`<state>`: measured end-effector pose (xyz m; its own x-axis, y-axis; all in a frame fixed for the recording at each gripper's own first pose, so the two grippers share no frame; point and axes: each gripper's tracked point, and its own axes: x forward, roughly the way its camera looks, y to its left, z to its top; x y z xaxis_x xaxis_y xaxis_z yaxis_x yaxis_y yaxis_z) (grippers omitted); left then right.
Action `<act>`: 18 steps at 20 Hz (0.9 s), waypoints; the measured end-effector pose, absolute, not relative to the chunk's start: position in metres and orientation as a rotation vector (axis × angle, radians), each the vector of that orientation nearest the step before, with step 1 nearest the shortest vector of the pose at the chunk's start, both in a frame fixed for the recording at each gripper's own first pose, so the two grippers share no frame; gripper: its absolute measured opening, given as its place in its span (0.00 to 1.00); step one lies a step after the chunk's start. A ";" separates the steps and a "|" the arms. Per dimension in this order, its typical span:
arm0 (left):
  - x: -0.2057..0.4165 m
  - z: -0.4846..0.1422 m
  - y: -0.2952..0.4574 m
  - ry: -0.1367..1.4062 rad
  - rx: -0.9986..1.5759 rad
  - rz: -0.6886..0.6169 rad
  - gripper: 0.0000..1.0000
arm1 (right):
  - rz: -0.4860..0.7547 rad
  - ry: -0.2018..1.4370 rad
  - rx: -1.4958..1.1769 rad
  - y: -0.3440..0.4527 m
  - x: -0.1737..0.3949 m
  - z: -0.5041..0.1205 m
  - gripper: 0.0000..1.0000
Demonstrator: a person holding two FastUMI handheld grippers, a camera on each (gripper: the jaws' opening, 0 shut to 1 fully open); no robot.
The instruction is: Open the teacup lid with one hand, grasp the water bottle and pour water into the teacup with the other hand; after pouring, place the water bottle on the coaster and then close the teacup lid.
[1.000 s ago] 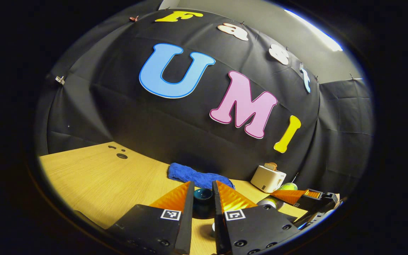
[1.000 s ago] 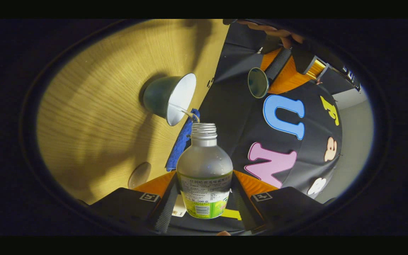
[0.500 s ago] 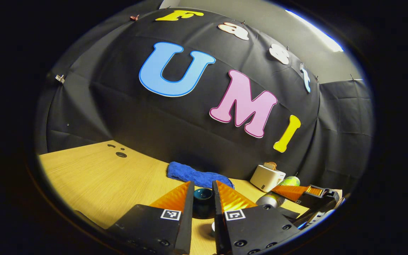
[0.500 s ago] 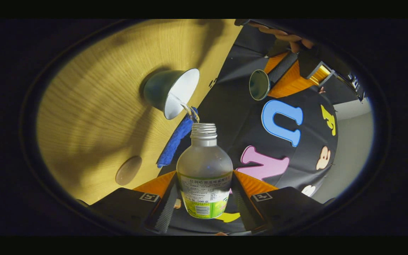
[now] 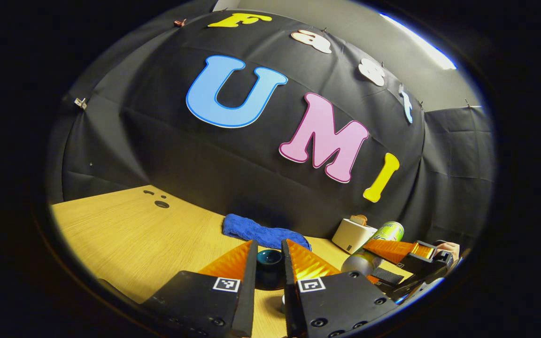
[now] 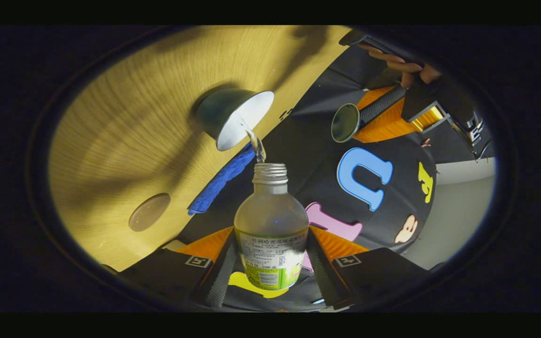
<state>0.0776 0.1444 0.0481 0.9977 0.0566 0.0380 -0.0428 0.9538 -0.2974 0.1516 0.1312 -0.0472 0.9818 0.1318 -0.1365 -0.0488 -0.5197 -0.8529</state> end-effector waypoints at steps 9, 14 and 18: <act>0.078 0.047 0.144 -0.039 -0.299 0.049 0.30 | 0.173 -0.183 -2.221 0.141 0.160 -0.028 0.79; 0.078 0.046 0.144 -0.036 -0.299 0.047 0.30 | 0.170 -0.215 -2.239 0.143 0.158 -0.023 0.79; 0.078 0.046 0.143 -0.034 -0.303 0.044 0.30 | 0.173 -0.235 -2.244 0.147 0.159 -0.023 0.79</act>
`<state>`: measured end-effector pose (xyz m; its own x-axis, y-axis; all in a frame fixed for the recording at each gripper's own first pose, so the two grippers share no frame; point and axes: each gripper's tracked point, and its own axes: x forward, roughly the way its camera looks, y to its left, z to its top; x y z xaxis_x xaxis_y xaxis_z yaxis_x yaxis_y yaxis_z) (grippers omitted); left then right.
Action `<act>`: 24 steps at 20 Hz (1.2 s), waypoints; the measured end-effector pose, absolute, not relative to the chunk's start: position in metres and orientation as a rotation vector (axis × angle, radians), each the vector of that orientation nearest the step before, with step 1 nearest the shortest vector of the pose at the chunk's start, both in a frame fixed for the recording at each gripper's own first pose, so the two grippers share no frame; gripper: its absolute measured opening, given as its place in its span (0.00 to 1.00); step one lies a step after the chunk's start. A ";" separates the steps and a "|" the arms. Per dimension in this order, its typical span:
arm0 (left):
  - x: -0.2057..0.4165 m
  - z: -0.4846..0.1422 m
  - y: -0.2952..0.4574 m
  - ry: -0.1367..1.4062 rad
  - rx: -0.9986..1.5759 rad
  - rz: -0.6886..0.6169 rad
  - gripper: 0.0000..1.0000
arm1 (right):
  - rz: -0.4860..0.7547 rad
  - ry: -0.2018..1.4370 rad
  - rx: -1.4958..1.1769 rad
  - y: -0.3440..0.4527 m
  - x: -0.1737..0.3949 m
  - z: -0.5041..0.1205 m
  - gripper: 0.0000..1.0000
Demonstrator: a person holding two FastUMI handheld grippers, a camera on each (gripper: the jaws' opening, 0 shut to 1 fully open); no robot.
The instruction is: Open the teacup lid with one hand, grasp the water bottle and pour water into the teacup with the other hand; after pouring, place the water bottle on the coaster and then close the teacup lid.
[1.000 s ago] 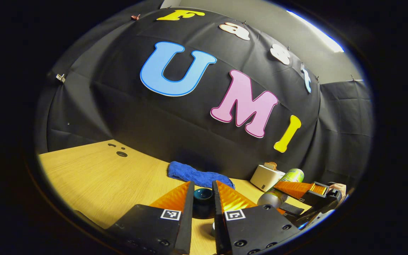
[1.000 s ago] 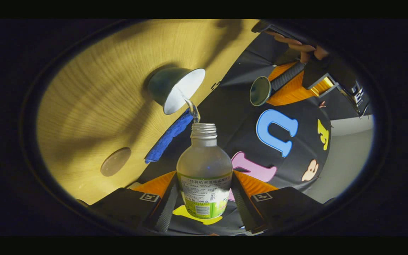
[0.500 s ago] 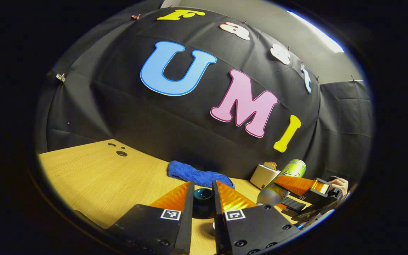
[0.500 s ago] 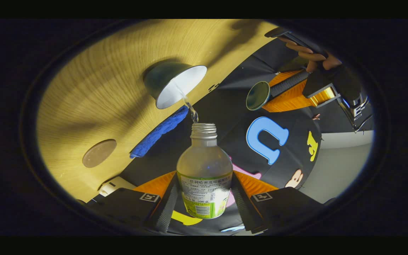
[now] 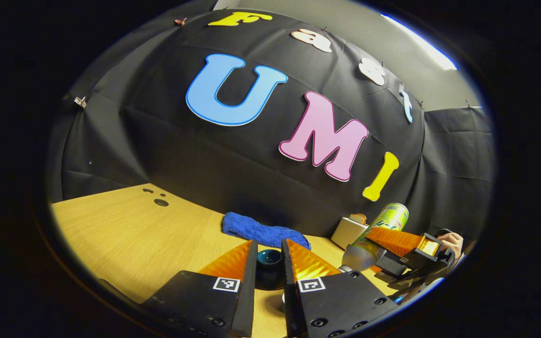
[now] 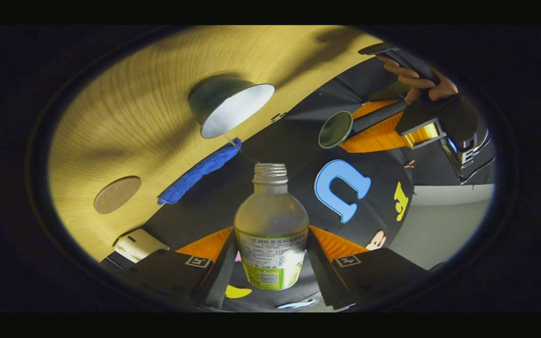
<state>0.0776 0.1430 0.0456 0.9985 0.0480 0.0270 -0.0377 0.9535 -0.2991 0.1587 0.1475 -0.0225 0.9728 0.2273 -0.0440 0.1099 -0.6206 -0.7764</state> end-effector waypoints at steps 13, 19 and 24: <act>0.078 0.044 0.147 -0.030 -0.305 0.054 0.30 | 0.270 -0.076 -1.790 0.143 0.145 -0.052 0.79; 0.078 0.045 0.147 -0.034 -0.311 0.060 0.30 | 0.321 0.059 -1.213 0.143 0.133 -0.074 0.80; 0.080 0.040 0.147 -0.018 -0.317 0.068 0.30 | 0.272 0.097 -0.672 0.123 0.135 -0.056 0.79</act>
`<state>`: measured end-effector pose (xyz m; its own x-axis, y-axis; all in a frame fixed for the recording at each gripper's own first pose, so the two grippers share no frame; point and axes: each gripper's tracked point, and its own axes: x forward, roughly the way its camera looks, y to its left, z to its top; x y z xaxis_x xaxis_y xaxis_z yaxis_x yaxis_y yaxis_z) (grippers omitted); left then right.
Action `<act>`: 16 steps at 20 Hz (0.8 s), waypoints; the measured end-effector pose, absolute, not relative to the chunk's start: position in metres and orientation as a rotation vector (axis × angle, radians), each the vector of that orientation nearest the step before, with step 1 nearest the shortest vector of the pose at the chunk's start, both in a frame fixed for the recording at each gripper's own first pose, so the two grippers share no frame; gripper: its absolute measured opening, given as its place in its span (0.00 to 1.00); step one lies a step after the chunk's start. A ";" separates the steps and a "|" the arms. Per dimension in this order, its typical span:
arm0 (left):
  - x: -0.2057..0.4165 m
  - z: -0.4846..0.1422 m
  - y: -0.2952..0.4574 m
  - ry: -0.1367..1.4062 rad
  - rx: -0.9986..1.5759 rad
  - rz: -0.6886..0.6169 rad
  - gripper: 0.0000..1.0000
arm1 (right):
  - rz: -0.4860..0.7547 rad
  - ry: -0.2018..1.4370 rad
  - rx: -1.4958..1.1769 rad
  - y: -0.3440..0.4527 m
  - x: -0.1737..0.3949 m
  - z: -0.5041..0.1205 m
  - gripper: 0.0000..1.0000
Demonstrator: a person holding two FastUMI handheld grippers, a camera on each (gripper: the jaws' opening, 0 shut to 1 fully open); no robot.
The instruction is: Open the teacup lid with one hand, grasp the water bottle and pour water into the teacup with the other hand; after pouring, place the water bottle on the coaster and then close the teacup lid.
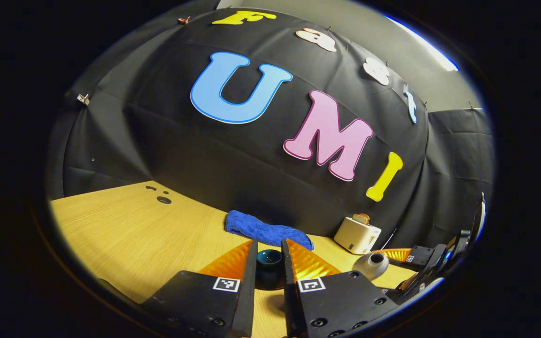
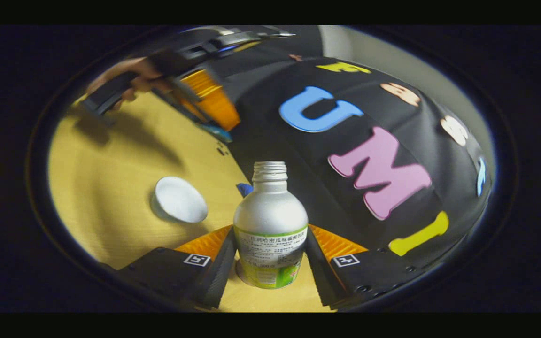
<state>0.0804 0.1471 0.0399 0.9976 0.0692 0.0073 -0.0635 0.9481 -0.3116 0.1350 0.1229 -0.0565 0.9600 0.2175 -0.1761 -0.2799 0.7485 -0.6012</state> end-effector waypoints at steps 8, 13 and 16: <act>0.090 0.040 0.124 0.005 -0.321 0.023 0.30 | 0.148 0.113 0.039 0.039 0.183 -0.035 0.76; 0.096 0.036 0.112 0.027 -0.295 0.009 0.30 | 0.114 0.176 0.175 0.017 0.204 -0.074 0.78; 0.097 0.034 0.110 0.037 -0.290 0.007 0.30 | 0.105 0.179 0.165 0.017 0.207 -0.083 0.78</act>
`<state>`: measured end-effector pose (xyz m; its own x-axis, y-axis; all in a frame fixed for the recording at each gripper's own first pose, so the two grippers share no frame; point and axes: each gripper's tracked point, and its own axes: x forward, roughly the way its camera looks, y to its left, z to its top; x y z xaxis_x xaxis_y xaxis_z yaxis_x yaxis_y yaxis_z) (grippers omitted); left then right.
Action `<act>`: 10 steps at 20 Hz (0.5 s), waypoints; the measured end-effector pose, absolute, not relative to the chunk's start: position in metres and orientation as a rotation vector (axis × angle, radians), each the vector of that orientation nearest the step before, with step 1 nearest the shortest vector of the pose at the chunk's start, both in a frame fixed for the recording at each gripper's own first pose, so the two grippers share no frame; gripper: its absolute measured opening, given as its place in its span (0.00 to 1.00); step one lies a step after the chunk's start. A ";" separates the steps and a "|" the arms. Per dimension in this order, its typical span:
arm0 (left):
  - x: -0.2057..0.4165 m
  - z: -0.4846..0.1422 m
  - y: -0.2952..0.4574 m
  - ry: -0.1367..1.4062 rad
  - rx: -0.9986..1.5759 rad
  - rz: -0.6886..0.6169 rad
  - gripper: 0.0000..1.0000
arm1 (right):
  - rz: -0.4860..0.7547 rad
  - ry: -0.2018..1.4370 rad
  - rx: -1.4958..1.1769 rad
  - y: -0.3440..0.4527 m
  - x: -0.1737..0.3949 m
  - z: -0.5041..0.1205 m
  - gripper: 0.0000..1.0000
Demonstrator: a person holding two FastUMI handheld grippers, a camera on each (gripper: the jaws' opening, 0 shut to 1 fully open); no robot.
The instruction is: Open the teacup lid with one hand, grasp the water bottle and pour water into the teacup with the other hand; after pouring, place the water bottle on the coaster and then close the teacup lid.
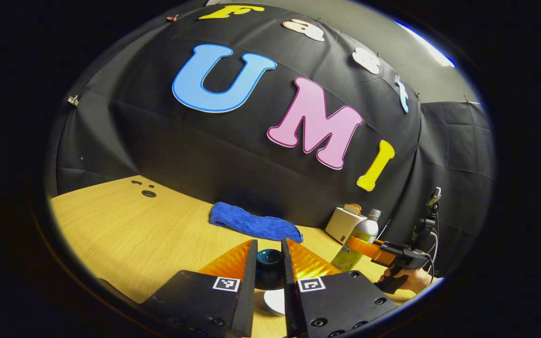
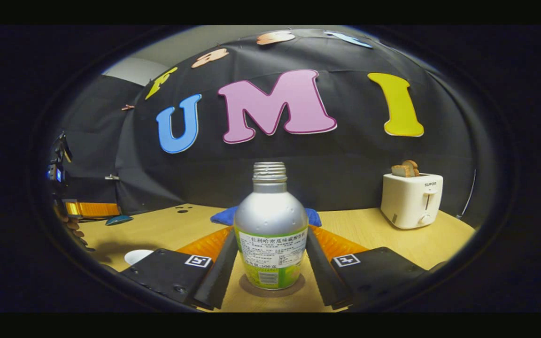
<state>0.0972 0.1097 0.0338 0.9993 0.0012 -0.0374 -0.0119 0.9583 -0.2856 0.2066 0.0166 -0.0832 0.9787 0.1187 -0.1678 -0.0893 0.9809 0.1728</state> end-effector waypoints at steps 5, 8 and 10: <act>0.096 0.035 0.111 0.037 -0.286 0.012 0.30 | 0.098 0.205 0.138 0.016 0.213 -0.096 0.79; 0.096 0.034 0.112 0.038 -0.287 0.015 0.30 | 0.107 0.213 0.153 0.019 0.214 -0.100 0.78; 0.096 0.032 0.112 0.042 -0.288 0.016 0.30 | 0.101 0.219 0.145 0.017 0.214 -0.105 0.79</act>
